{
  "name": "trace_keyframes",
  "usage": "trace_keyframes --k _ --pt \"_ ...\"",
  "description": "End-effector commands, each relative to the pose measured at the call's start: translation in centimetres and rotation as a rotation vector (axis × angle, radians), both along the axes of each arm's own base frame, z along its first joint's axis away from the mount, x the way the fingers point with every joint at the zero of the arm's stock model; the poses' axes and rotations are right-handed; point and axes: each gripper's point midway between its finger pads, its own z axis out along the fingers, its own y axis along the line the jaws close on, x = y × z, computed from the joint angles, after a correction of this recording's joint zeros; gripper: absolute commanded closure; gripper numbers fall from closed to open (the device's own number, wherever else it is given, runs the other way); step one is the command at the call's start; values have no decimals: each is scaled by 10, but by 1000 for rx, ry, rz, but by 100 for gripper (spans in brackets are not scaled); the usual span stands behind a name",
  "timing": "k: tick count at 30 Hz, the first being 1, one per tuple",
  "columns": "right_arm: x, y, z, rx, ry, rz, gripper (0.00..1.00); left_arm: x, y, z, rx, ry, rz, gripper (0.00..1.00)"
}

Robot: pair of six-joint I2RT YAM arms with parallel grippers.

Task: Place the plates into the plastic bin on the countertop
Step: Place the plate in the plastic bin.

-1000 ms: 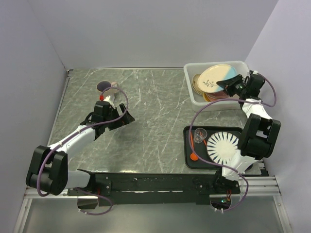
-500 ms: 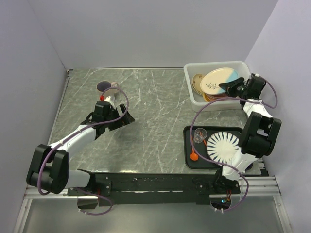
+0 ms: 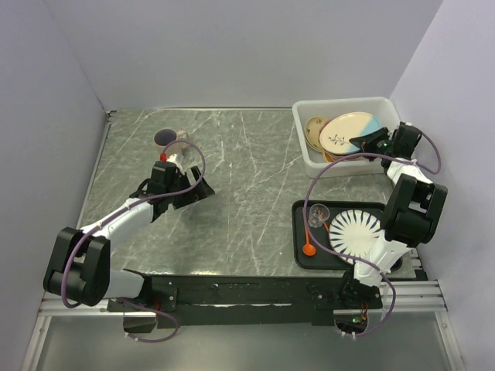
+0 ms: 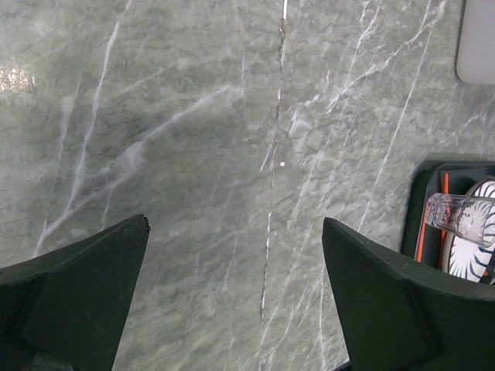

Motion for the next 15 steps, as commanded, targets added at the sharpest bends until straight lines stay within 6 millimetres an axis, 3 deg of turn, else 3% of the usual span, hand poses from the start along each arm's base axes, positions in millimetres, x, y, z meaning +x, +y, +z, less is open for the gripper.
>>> trace_keyframes --k 1,9,15 --pt "14 -20 18 -82 -59 -34 88 8 -5 15 -21 -43 -14 1" --pt "11 -25 12 -111 -18 -50 85 6 -5 13 -21 -37 -17 1" --pt "3 -38 6 -204 59 -104 59 6 -6 14 -26 -41 -16 1"
